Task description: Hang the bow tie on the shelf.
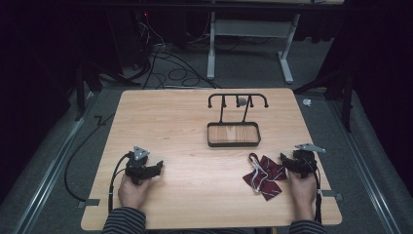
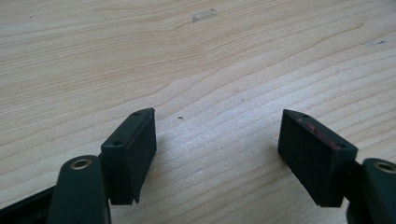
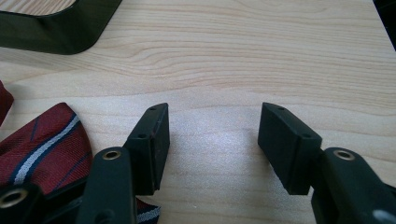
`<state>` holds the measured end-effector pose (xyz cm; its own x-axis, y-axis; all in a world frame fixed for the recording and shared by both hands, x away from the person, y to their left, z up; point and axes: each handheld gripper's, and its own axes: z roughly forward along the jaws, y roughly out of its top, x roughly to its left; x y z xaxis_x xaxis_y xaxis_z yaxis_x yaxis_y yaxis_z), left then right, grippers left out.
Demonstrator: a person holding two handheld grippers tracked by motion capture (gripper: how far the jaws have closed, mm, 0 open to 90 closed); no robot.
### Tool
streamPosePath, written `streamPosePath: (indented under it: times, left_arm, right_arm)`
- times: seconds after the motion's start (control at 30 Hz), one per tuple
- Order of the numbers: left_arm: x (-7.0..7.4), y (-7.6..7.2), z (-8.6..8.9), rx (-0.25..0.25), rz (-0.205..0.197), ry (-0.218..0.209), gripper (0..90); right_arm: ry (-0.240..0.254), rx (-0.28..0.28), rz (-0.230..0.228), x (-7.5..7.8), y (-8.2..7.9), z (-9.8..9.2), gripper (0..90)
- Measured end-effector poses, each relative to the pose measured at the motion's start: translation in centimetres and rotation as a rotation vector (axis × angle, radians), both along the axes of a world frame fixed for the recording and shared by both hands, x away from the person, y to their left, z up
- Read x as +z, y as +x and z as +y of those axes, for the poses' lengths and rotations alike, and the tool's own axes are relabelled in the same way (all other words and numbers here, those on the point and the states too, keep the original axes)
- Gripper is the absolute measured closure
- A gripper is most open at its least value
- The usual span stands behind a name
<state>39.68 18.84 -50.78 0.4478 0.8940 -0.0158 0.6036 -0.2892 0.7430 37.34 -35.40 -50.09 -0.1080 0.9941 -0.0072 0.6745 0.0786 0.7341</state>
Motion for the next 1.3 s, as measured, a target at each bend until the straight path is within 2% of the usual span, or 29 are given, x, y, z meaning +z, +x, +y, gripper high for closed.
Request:
streamPosePath:
  times: [0.5,0.6,0.7,0.93,1.13,1.3]
  left_arm:
    - [0.01,0.02,-0.03,0.003,0.002,0.001,28.4]
    - [-0.01,0.04,-0.09,0.010,-0.001,0.000,28.3]
    - [0.00,-0.16,-0.29,0.038,0.001,0.001,28.1]
    - [0.01,-0.20,-0.35,0.046,0.002,0.001,27.9]
    - [0.02,-0.04,-0.38,0.048,0.006,-0.001,26.7]
    - [0.02,-0.02,-0.39,0.049,0.006,-0.001,26.7]
  right_arm:
    - [-0.002,0.002,0.004,0.00,0.00,0.07,43.7]
    - [-0.002,0.002,0.004,0.01,-0.01,0.08,43.7]
    - [-0.002,0.002,0.004,0.01,-0.01,0.07,43.7]
    - [0.000,0.002,0.004,0.01,-0.01,0.07,43.7]
    - [-0.004,0.051,0.006,0.03,0.15,-0.27,44.3]
    - [-0.006,0.062,0.003,0.02,0.16,-0.29,44.7]
